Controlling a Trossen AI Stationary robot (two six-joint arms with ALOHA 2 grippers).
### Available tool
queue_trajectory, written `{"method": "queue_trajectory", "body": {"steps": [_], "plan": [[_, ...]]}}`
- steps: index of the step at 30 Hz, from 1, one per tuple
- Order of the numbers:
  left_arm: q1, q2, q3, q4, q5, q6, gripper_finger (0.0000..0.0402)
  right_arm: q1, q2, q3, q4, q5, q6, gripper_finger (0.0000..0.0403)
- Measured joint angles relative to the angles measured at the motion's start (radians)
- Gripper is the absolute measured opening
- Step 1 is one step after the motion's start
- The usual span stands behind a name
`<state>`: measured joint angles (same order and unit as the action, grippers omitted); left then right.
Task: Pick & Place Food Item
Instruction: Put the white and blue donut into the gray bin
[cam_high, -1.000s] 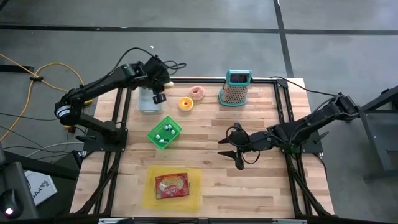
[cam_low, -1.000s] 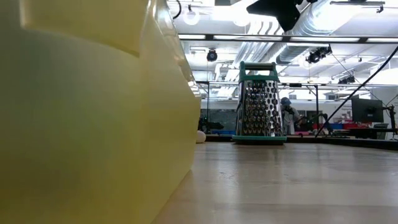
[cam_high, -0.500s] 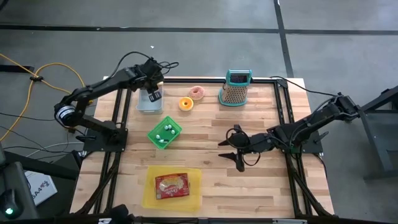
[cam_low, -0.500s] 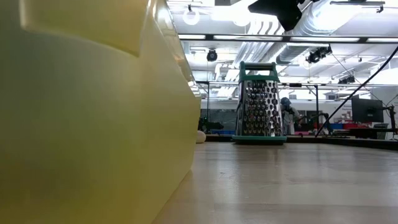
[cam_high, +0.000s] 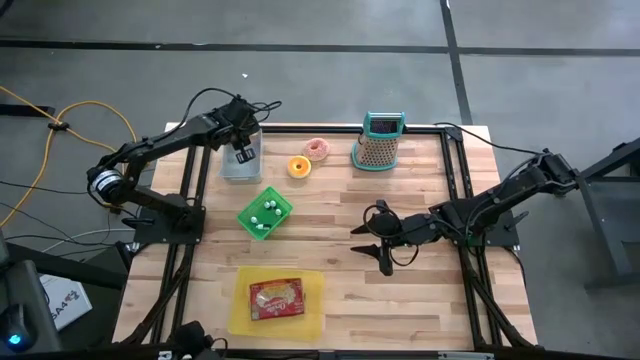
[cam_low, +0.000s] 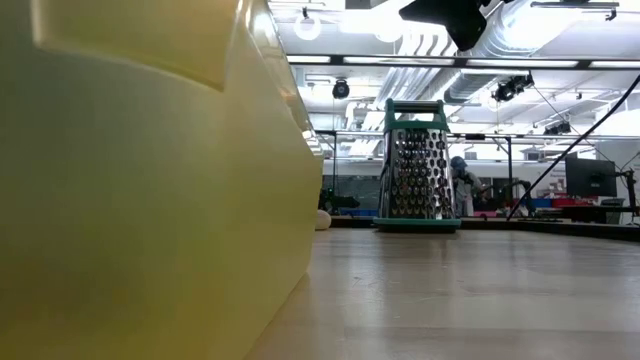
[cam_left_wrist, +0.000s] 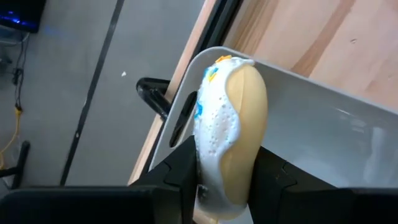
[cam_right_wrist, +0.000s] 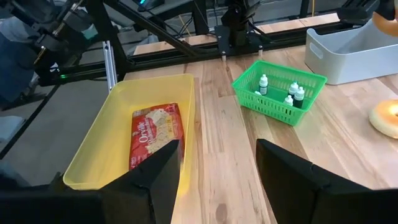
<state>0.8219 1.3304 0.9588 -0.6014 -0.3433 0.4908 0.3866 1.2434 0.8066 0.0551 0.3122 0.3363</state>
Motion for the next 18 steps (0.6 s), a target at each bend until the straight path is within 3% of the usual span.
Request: {"method": "queue_trajectory", "body": {"steps": [9,18], "plan": [[0.015,0.0,0.0,-0.016,0.022,0.01,0.0158,0.0,0.0,0.0,0.0,-0.001,0.004,0.0197],[0.014,0.0,0.0,-0.03,0.022,0.011,0.0165,0.0,0.0,0.0,0.0,-0.001,0.004,0.0197]]}}
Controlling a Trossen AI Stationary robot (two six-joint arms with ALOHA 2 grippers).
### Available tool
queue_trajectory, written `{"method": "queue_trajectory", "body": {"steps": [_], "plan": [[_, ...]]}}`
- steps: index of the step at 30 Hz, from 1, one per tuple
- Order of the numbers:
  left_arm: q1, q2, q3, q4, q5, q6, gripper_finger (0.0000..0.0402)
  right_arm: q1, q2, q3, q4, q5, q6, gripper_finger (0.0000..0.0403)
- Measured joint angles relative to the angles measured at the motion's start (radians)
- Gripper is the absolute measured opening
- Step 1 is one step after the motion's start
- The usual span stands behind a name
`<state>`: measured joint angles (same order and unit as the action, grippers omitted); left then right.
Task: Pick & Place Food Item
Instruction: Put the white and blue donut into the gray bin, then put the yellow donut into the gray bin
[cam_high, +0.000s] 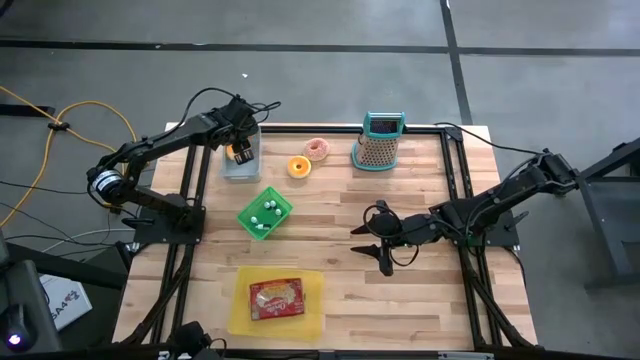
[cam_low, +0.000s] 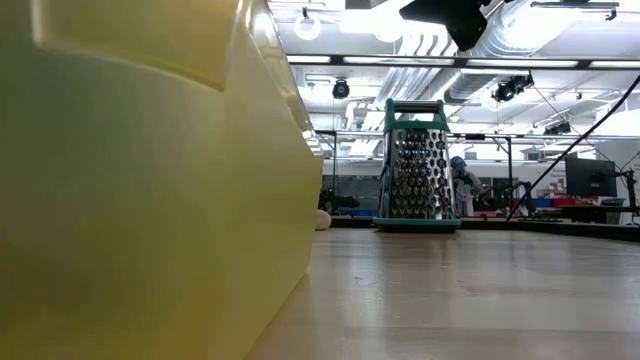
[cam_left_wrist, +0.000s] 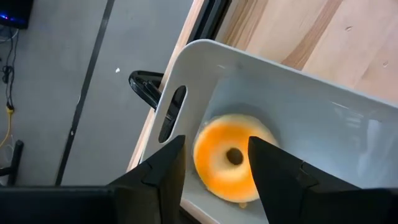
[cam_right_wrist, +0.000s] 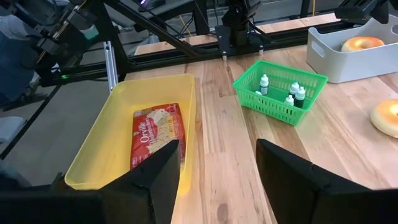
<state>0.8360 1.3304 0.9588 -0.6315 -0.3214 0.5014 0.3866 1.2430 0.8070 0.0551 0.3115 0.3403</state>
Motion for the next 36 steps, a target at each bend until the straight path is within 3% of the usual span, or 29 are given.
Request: {"method": "queue_trajectory", "body": {"steps": [10,19,25,28,33,36], "plan": [[-0.043,0.0,0.0,0.005,-0.001,-0.012,0.0165,0.0,0.0,0.0,0.0,0.0,0.0,0.0197],[-0.196,-0.033,0.0,0.078,0.0,-0.013,0.0165,0.0,0.0,0.0,0.0,0.0,0.0,0.0197],[-0.308,-0.072,0.0,0.153,0.01,-0.139,0.0165,0.0,0.0,0.0,0.0,0.003,-0.001,0.0197],[-0.323,-0.073,0.0,0.157,0.1,-0.21,0.0165,0.0,0.0,0.0,0.0,0.003,-0.003,0.0197],[-0.298,-0.038,0.0,0.175,0.367,-0.295,0.0165,0.0,0.0,0.0,0.0,0.004,-0.003,0.0197],[-0.287,0.004,0.001,0.204,0.398,-0.317,0.0165,0.0,0.0,0.0,0.0,0.003,-0.004,0.0197]]}}
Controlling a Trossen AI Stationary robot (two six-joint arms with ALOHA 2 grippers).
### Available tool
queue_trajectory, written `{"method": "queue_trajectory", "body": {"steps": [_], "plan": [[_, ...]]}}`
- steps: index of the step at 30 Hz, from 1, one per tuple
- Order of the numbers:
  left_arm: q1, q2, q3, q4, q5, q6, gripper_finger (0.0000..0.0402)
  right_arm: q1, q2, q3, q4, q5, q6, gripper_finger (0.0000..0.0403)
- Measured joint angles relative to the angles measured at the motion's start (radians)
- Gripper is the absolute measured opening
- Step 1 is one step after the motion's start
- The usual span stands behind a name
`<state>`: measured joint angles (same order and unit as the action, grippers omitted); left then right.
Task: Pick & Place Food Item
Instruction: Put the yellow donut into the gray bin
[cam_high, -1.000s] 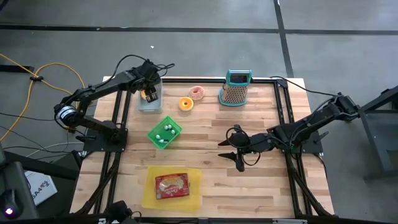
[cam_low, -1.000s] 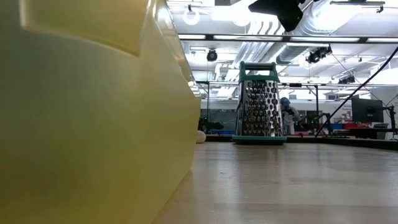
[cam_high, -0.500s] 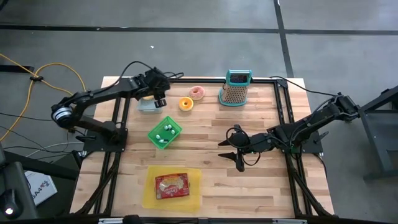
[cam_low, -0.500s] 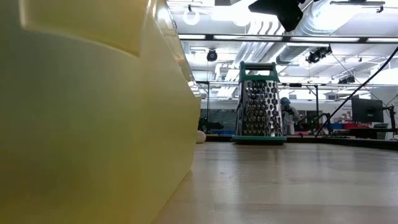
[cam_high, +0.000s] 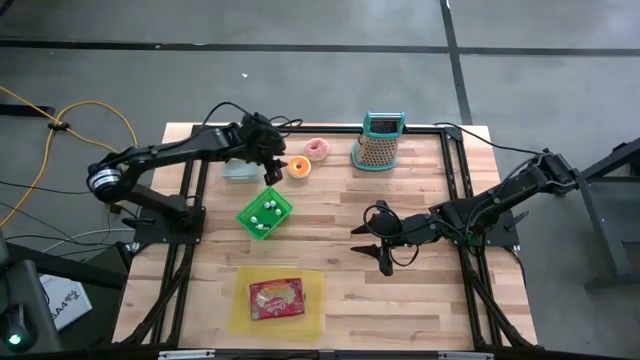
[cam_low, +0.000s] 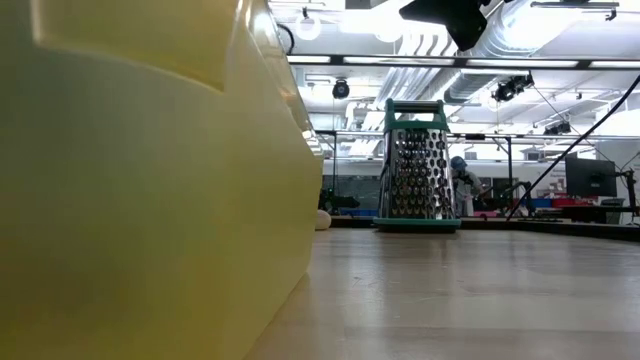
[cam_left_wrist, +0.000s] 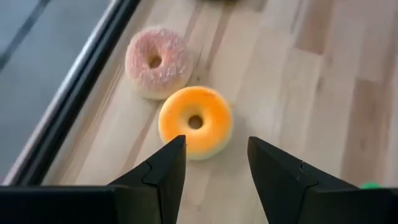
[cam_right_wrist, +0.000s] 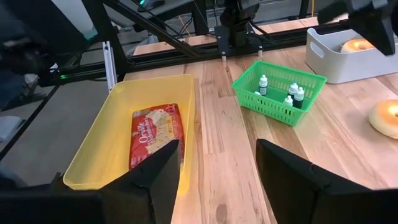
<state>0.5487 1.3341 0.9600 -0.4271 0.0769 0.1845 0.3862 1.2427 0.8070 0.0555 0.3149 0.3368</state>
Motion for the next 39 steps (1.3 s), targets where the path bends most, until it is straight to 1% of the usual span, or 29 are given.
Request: {"method": "queue_trajectory", "body": {"steps": [4,9,14,18,28,35,39], "plan": [[0.008,0.067,0.005,0.02,0.004,-0.012,0.0165,0.0,0.0,0.0,0.0,0.0,0.0,0.0197],[-0.008,0.161,0.053,0.014,0.068,-0.021,0.0165,0.0,0.0,0.0,0.0,0.0,-0.001,0.0197],[-0.039,0.218,0.106,-0.006,0.073,0.002,0.0165,0.0,0.0,0.0,-0.001,0.0,-0.001,0.0197],[-0.05,0.263,0.137,-0.017,0.107,0.006,0.0165,0.0,0.0,0.0,-0.001,0.0,-0.001,0.0197],[-0.028,0.378,0.177,-0.023,0.109,0.034,0.0165,0.0,0.0,0.0,-0.029,-0.002,-0.001,0.0197],[-0.009,0.403,0.179,-0.006,0.1,0.056,0.0165,0.0,0.0,0.0,-0.047,0.0,0.001,0.0197],[-0.006,0.417,0.178,0.018,0.072,0.096,0.0165,0.0,0.0,0.0,-0.046,0.0,0.002,0.0197]]}}
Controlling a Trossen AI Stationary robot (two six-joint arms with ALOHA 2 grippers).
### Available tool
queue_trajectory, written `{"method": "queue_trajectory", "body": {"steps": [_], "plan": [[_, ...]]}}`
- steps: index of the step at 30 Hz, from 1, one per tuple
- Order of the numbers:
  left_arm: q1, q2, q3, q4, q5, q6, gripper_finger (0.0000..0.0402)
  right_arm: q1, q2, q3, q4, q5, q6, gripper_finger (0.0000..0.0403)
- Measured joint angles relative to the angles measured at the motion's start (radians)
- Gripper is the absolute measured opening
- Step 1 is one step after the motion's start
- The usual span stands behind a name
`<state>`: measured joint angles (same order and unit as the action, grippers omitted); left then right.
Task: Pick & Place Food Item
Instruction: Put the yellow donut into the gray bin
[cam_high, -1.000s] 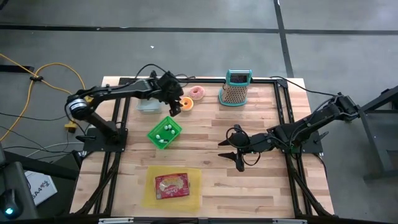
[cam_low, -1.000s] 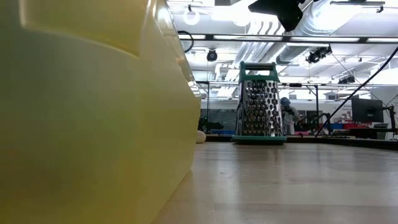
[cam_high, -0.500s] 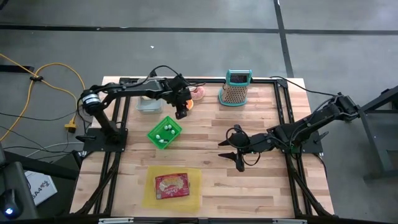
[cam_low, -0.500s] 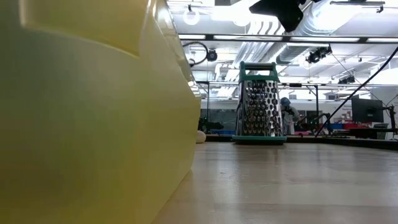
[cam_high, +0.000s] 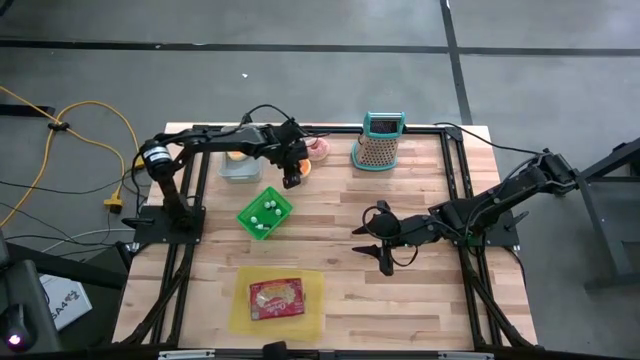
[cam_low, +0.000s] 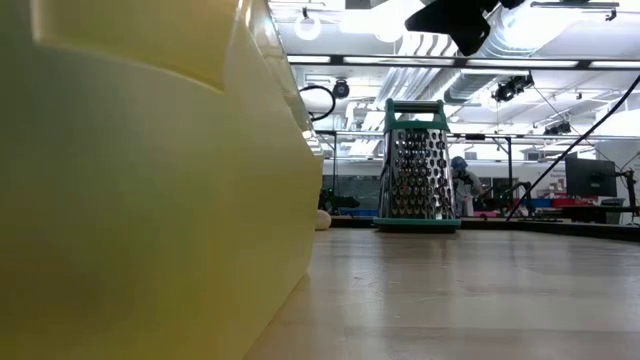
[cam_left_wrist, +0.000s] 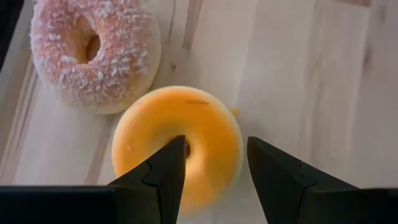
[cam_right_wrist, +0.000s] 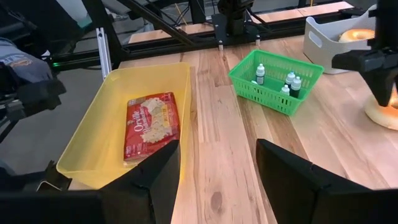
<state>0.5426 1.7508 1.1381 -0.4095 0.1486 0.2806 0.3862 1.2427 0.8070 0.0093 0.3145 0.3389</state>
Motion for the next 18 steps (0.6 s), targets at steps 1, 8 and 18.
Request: {"method": "queue_trajectory", "body": {"steps": [1,8,18], "plan": [[0.0,0.006,0.0,0.002,-0.001,0.01,0.0165,0.0,0.0,0.0,0.0,0.0,0.0,0.0197],[-0.005,0.052,0.0,0.0,-0.014,0.033,0.0165,0.0,0.0,0.0,-0.005,0.0,0.005,0.0197],[-0.01,0.092,0.001,0.0,-0.026,0.025,0.0164,0.0,0.0,0.0,-0.005,0.0,0.005,0.0197]]}}
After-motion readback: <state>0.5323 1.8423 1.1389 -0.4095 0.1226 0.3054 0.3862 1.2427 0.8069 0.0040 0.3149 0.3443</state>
